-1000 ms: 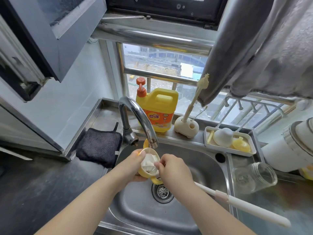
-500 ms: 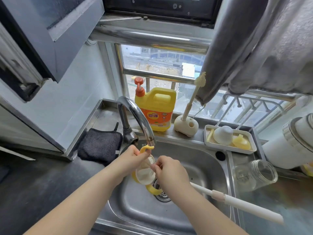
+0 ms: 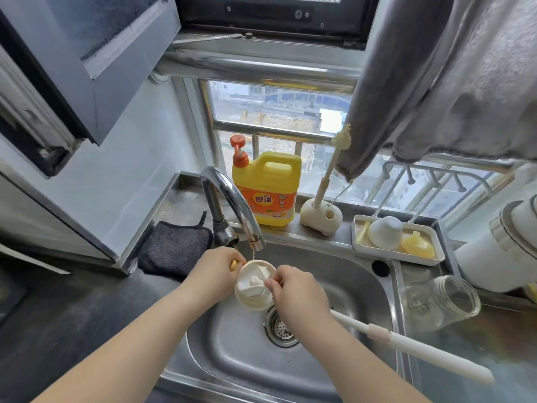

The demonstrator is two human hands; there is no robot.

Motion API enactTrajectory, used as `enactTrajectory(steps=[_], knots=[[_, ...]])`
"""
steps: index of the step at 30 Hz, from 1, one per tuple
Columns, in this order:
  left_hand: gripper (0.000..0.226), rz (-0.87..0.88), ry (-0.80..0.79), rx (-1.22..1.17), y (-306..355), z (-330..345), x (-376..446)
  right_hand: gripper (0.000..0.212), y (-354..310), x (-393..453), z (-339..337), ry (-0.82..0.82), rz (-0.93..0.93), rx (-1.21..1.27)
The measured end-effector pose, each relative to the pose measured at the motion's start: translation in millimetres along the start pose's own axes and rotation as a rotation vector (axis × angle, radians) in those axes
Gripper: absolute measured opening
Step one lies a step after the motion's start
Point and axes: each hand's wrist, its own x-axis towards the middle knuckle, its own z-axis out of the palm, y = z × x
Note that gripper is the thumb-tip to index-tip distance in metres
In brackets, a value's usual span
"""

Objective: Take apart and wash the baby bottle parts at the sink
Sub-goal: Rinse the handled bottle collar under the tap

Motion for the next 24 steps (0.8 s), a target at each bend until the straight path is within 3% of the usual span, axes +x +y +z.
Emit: enactTrajectory(steps=[6, 12, 16, 21, 24], knots=[[0.020, 0.095, 0.084, -0.078, -3, 12, -9, 0.026, 1, 9, -20, 0.015, -0.062, -0.286], [0.018, 0.086, 0.221, -0.033, 2, 16, -8, 0.013, -2, 12, -21, 0.013, -0.120, -0.471], [0.021, 0.020, 0.293, -0.065, 5, 23, -12, 0.021, -12, 11, -15, -0.128, 0.005, -0.312], [0.018, -0.078, 0.339, -0.152, -8, 28, -14, 0.026, -5, 11, -4, -0.301, 0.142, 0.233], [0.017, -0.080, 0.323, -0.198, -7, 25, -14, 0.024, -6, 8, -4, -0.208, 0.102, 0.080]])
